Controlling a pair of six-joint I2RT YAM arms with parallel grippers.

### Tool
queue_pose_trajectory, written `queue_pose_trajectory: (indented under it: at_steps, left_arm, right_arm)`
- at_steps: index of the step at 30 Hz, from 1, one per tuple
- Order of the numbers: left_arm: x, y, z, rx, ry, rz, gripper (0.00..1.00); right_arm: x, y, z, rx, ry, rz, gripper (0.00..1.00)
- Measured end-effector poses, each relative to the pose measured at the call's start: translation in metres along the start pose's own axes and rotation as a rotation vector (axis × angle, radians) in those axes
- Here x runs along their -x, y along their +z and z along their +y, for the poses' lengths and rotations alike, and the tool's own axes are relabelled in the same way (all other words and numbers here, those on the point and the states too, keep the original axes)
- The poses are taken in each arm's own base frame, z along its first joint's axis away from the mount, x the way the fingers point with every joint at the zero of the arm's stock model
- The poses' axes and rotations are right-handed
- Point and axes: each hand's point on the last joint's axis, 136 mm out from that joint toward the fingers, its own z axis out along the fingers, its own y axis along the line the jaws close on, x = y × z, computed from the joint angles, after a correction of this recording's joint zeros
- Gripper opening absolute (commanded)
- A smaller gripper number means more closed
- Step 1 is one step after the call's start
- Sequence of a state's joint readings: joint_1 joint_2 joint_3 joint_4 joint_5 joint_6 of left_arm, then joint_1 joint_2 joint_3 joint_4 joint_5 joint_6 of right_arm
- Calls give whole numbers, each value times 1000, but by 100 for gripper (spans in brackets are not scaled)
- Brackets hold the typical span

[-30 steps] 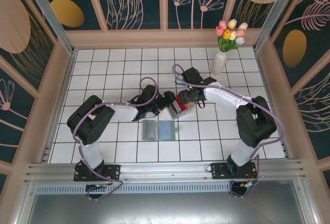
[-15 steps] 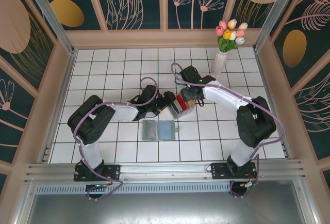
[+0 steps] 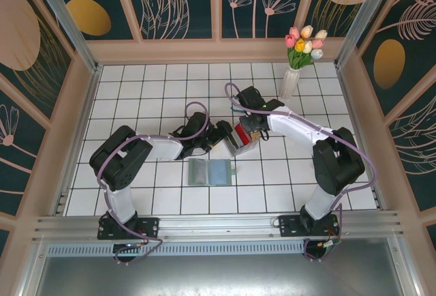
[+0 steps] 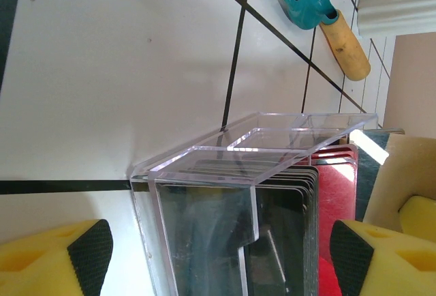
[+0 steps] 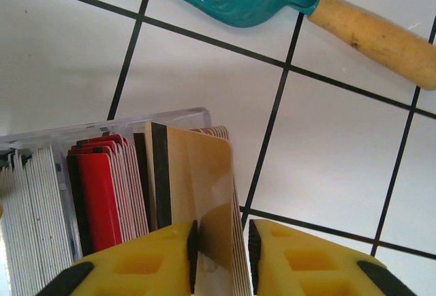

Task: Put the credit cards into the card holder
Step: Pick up the credit card from the storage box.

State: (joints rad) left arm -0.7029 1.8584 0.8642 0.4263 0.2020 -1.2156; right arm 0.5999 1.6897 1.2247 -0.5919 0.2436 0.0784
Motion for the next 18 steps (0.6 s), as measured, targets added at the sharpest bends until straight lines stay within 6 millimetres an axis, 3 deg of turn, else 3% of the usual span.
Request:
queue_pose_trajectory:
  at_steps: [10, 18]
  left_arm:
    - [0, 0, 0, -1, 1, 0, 85]
    - [0, -3, -1, 8, 24, 0, 86]
  right_arm:
    - [5, -7, 3, 7, -2, -3, 11]
    - [12, -40, 17, 114, 52, -46, 9]
